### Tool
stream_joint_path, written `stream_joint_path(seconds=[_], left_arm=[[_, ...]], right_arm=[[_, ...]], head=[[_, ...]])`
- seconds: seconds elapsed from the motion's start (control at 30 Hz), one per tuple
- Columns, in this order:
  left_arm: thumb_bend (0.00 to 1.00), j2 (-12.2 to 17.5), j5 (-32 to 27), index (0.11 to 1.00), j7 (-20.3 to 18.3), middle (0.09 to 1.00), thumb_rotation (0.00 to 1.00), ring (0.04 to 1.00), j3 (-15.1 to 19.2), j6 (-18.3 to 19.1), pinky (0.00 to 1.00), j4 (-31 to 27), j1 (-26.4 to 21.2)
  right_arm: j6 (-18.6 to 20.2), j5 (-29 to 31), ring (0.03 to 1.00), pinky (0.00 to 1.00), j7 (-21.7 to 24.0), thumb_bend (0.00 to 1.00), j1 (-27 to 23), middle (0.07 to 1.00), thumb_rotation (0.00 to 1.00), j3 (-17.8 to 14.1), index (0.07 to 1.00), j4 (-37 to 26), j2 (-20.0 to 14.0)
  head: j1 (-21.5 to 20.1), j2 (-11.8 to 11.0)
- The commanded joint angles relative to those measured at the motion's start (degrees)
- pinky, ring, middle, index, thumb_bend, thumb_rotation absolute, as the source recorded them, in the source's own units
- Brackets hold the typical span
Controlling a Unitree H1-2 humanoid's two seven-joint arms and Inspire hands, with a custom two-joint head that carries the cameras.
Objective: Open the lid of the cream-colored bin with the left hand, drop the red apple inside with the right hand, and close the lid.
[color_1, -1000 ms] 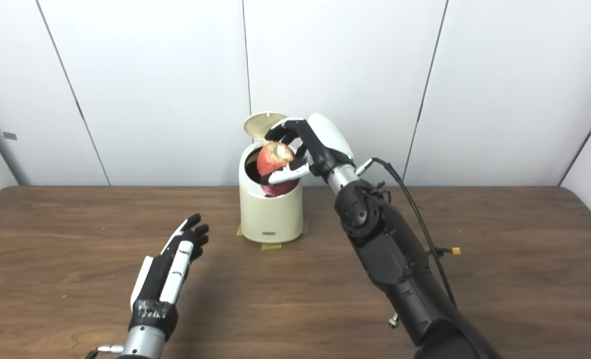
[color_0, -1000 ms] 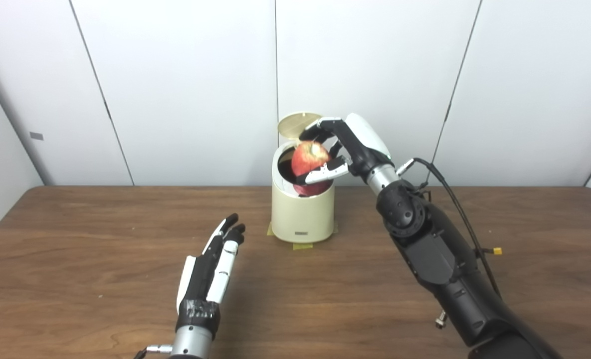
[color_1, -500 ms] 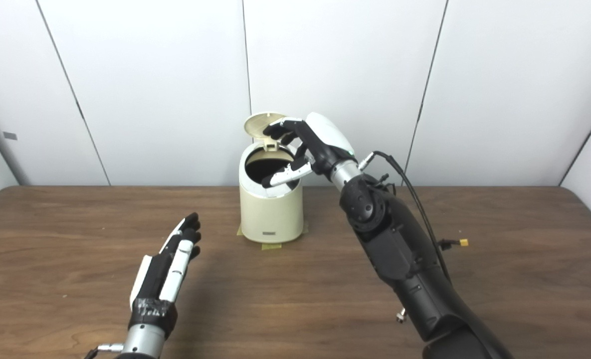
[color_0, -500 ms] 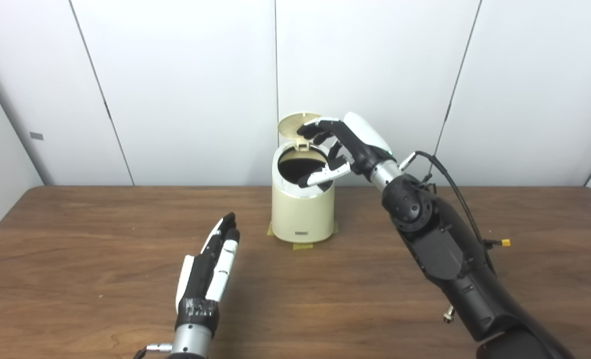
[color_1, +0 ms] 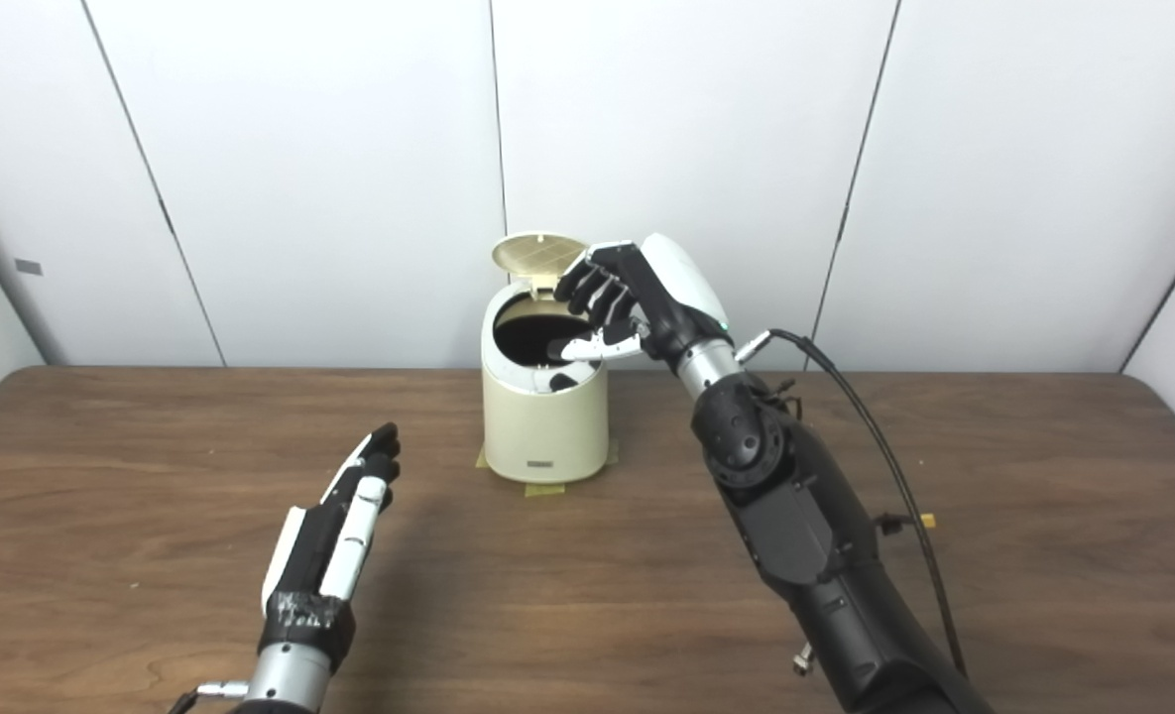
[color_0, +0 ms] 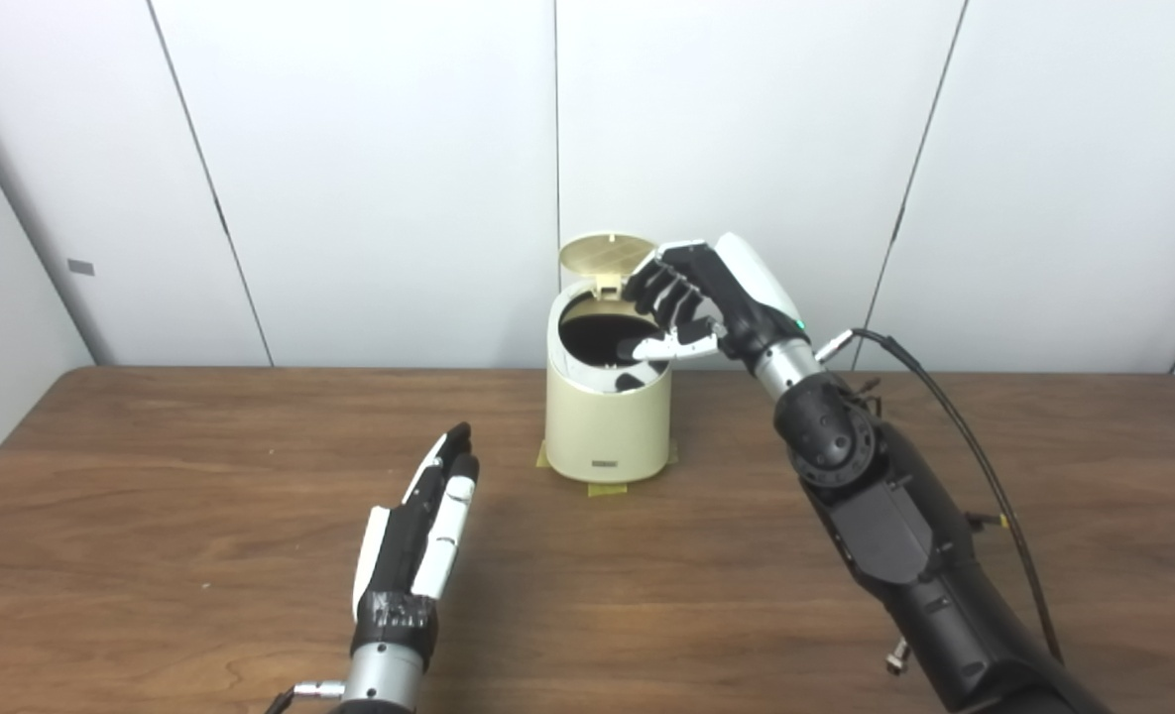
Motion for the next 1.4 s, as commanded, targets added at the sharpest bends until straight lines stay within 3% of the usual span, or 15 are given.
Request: stream_joint_path(seconds=[0.0, 0.33, 0.47, 0.63, 0.67, 0.73, 0.77, 0.83, 1.0, 1.13, 1.3, 1.37], left_arm=[[0.58, 0.29, -0.27, 0.939, -0.2, 0.955, 0.87, 0.971, 0.08, -0.8, 0.99, -0.51, -2.15], [0.58, 2.27, -2.51, 0.95, -1.31, 0.954, 0.84, 0.962, 1.32, -2.21, 0.98, 1.58, -2.9], [0.56, 2.94, -3.78, 0.947, -1.28, 0.924, 0.81, 0.926, 1.94, -2.24, 0.93, 1.75, -3.39], [0.56, 3.68, -5.65, 0.939, -1.01, 0.916, 0.78, 0.91, 3.8, -1.33, 0.91, 1.93, -5.12], [0.56, 4.03, -5.87, 0.943, -1.05, 0.917, 0.78, 0.908, 4.18, -0.81, 0.9, 2.12, -5.94], [0.54, 5.15, -5.7, 0.945, -1.2, 0.919, 0.78, 0.901, 4.8, 0.78, 0.89, 2.36, -7.94], [0.51, 5.85, -5.44, 0.944, -1.35, 0.92, 0.79, 0.903, 4.97, 1.66, 0.89, 2.48, -9.04], [0.47, 7.51, -5.29, 0.947, -1.89, 0.922, 0.81, 0.906, 5.25, 3.04, 0.89, 2.72, -11.21], [0.42, 11.0, -4.72, 0.957, -3.09, 0.922, 0.81, 0.917, 5.18, 5.95, 0.9, 3.27, -15.83], [0.45, 12.85, -5.73, 0.97, -4.17, 0.94, 0.84, 0.938, 5.5, 7.06, 0.94, 5.04, -18.94], [0.5, 14.79, -5.81, 0.973, -6.37, 0.956, 0.89, 0.949, 5.2, 8.57, 0.94, 6.64, -22.45], [0.48, 14.96, -6.9, 0.973, -6.98, 0.959, 0.91, 0.955, 5.77, 9.42, 0.95, 7.76, -24.7]], right_arm=[[-1.37, 0.87, 0.436, 0.34, -0.8, 0.5, -2.48, 0.489, 0.0, -1.23, 0.493, -3.53, -0.9], [3.4, 0.3, 0.437, 0.35, 0.09, 0.5, 2.79, 0.49, 0.0, -2.98, 0.503, -12.42, -3.15], [6.02, 3.11, 0.431, 0.34, 1.35, 0.5, 6.29, 0.492, 0.0, -5.58, 0.533, -17.19, -3.28], [17.94, 13.91, 0.414, 0.41, 5.15, 0.51, 12.02, 0.493, 0.0, -12.87, 0.539, -26.68, -0.74], [20.11, 16.81, 0.497, 0.46, 6.07, 0.51, 13.35, 0.486, 0.0, -14.34, 0.524, -28.51, -0.26], [24.18, 21.38, 0.59, 0.56, 7.17, 0.5, 16.06, 0.615, 0.11, -16.86, 0.505, -32.11, 0.78], [25.52, 22.83, 0.673, 0.64, 7.58, 0.48, 17.48, 0.699, 0.29, -17.55, 0.709, -33.67, 0.91], [26.82, 24.55, 0.766, 0.72, 8.42, 0.43, 20.58, 0.792, 0.41, -17.8, 0.853, -36.61, 0.55], [25.92, 26.73, 0.873, 0.82, 8.59, 0.43, 26.81, 0.894, 0.57, -17.77, 0.946, -40.11, 0.55], [23.68, 28.91, 0.931, 0.88, 6.87, 0.54, 30.74, 0.925, 0.69, -18.72, 0.947, -40.73, 3.32], [17.25, 28.07, 0.959, 0.89, 5.37, 0.62, 35.4, 0.948, 0.8, -17.98, 0.947, -39.72, 4.97], [14.02, 27.65, 0.951, 0.88, 4.09, 0.59, 36.84, 0.94, 0.81, -17.8, 0.938, -38.8, 6.06]], head=[[-0.11, -0.15], [-1.72, -0.56], [-2.08, -0.39], [-1.75, -0.05], [-1.74, 0.05], [-1.49, 0.45], [-1.49, 0.56], [-1.93, 0.52], [-2.72, 0.11], [-2.2, -0.4], [-1.41, -1.24], [-1.19, -1.52]])
